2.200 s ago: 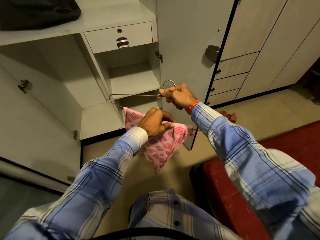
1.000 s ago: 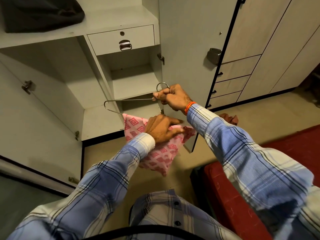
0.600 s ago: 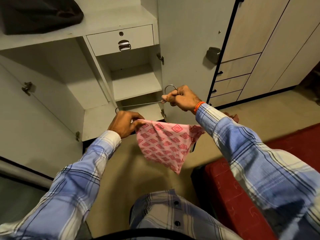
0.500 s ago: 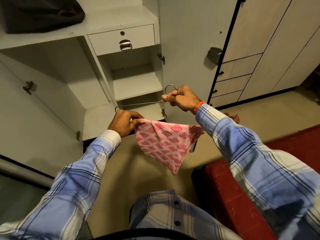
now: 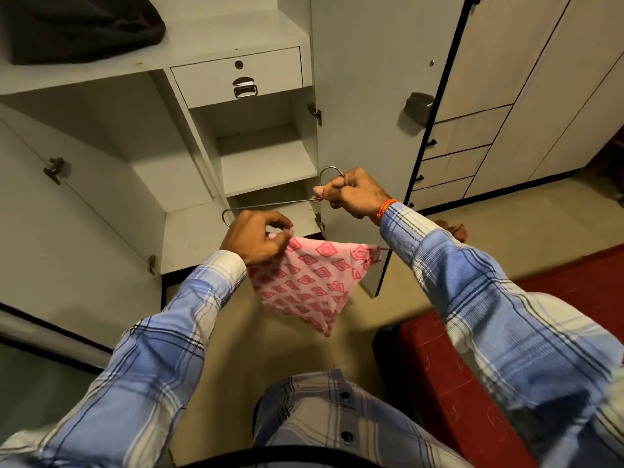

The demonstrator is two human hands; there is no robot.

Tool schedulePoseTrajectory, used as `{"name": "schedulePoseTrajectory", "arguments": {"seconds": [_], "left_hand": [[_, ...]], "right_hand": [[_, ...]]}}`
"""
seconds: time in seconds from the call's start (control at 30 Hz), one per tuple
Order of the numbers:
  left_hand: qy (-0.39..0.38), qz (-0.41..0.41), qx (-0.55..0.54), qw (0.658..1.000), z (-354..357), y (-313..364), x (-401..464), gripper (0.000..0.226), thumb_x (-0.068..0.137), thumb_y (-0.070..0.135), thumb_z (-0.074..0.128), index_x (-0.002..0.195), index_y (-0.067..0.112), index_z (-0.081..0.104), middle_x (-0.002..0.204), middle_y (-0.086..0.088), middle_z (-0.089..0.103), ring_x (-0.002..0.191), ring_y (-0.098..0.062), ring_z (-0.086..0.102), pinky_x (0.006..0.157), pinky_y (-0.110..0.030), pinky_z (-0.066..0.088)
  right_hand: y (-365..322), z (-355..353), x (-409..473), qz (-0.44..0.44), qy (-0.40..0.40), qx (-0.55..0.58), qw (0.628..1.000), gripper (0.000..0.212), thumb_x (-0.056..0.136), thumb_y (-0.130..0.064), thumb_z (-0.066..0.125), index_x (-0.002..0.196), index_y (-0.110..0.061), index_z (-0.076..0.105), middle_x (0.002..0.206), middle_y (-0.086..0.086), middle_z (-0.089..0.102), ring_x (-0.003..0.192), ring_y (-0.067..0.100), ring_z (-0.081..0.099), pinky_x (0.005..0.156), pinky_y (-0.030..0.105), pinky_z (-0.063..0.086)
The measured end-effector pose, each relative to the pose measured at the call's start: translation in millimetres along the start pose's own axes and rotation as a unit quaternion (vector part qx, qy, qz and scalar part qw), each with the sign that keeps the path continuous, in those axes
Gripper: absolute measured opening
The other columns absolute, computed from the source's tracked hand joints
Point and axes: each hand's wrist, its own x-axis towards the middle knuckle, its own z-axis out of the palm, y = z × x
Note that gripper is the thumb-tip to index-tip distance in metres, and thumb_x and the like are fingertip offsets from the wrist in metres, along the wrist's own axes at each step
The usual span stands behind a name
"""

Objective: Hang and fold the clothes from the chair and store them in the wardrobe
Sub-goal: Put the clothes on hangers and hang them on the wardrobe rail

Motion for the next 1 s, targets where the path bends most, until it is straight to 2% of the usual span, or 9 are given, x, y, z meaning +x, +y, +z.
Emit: {"name": "schedulePoseTrajectory", "arguments": {"seconds": [0.2, 0.4, 0.53, 0.67, 0.73, 0.83, 0.9, 0.93, 1.0], "left_hand": [[-0.091, 0.037, 0.038, 0.994, 16.0, 16.5, 7.3, 0.039, 0.087, 0.058, 0.057, 0.106, 0.029, 0.074, 0.099, 0.008, 0.074, 0.088, -0.015, 0.066, 0.083, -0.038, 0.055], [-0.054, 0.03, 0.024, 0.998, 26.7, 30.3, 13.9, 0.028, 0.087, 0.049, 0.065, 0.102, 0.028, 0.076, 0.097, 0.003, 0.075, 0.086, -0.019, 0.067, 0.081, -0.039, 0.055], [-0.056, 0.028, 0.025, 0.998, 31.9, 36.8, 17.3, 0.028, 0.086, 0.05, 0.066, 0.101, 0.028, 0.076, 0.099, 0.002, 0.075, 0.09, -0.021, 0.067, 0.082, -0.037, 0.053], [-0.061, 0.03, 0.011, 0.998, 27.9, 36.7, 17.3, 0.028, 0.087, 0.048, 0.066, 0.102, 0.027, 0.076, 0.1, 0.005, 0.074, 0.089, -0.017, 0.066, 0.082, -0.036, 0.053], [-0.011, 0.04, -0.02, 0.999, 22.7, 34.6, 15.0, 0.023, 0.088, 0.042, 0.067, 0.101, 0.025, 0.076, 0.097, 0.007, 0.074, 0.084, -0.012, 0.066, 0.08, -0.036, 0.056], [0.18, 0.08, -0.017, 0.98, 13.1, 26.1, 15.0, 0.018, 0.087, 0.032, 0.07, 0.098, 0.019, 0.074, 0.094, 0.002, 0.071, 0.077, -0.012, 0.063, 0.072, -0.035, 0.057], [0.26, 0.079, 0.023, 0.962, 3.4, 20.5, 20.7, 0.022, 0.085, 0.027, 0.072, 0.103, 0.015, 0.07, 0.1, -0.004, 0.066, 0.087, -0.019, 0.061, 0.078, -0.034, 0.054], [0.27, 0.069, 0.046, 0.959, -3.0, 17.7, 25.0, 0.026, 0.083, 0.026, 0.073, 0.106, 0.014, 0.068, 0.107, -0.007, 0.062, 0.095, -0.022, 0.059, 0.083, -0.033, 0.051], [0.233, 0.058, 0.074, 0.968, -17.8, 13.4, 33.2, 0.032, 0.082, 0.025, 0.074, 0.112, 0.016, 0.066, 0.118, -0.008, 0.057, 0.107, -0.025, 0.053, 0.09, -0.035, 0.045]], "right_hand": [[-7.0, 5.8, 3.9, -0.013, -0.006, -0.007, 1.0, 0.028, 0.093, -0.025, 0.065, 0.099, 0.001, 0.074, 0.063, -0.001, 0.055, 0.033, -0.005, 0.044, 0.035, 0.007, 0.029], [-9.7, 9.5, 8.4, -0.018, -0.003, -0.003, 1.0, 0.024, 0.092, -0.025, 0.066, 0.097, -0.003, 0.075, 0.058, -0.01, 0.057, 0.038, -0.005, 0.048, 0.035, 0.006, 0.03], [-9.8, 11.3, 11.5, -0.025, -0.005, -0.011, 1.0, 0.024, 0.092, -0.024, 0.065, 0.097, -0.003, 0.075, 0.061, -0.004, 0.057, 0.039, -0.005, 0.049, 0.036, 0.006, 0.031], [-7.8, 9.3, 14.4, -0.026, 0.001, -0.013, 1.0, 0.024, 0.093, -0.025, 0.065, 0.097, -0.003, 0.075, 0.061, -0.007, 0.057, 0.038, -0.007, 0.048, 0.036, 0.006, 0.03], [-5.7, 8.2, 17.2, -0.025, 0.007, -0.015, 1.0, 0.026, 0.092, -0.028, 0.066, 0.097, -0.005, 0.076, 0.063, -0.003, 0.058, 0.038, -0.006, 0.047, 0.035, 0.01, 0.029], [-6.2, 9.1, 20.4, -0.021, 0.014, -0.008, 1.0, 0.024, 0.092, -0.028, 0.066, 0.092, -0.007, 0.076, 0.063, 0.001, 0.057, 0.037, -0.004, 0.047, 0.035, 0.012, 0.028], [-8.6, 10.3, 22.2, -0.025, 0.002, 0.005, 1.0, 0.021, 0.093, -0.025, 0.065, 0.082, -0.01, 0.073, 0.06, 0.003, 0.052, 0.034, -0.001, 0.04, 0.035, 0.013, 0.027], [-10.2, 11.4, 23.7, -0.029, -0.006, 0.01, 1.0, 0.021, 0.093, -0.023, 0.064, 0.078, -0.011, 0.072, 0.059, 0.003, 0.051, 0.034, -0.001, 0.039, 0.036, 0.011, 0.028], [-13.3, 14.7, 27.0, -0.037, -0.016, 0.008, 0.999, 0.021, 0.094, -0.022, 0.063, 0.077, -0.011, 0.071, 0.058, 0.002, 0.05, 0.035, -0.001, 0.04, 0.037, 0.008, 0.029]]}}
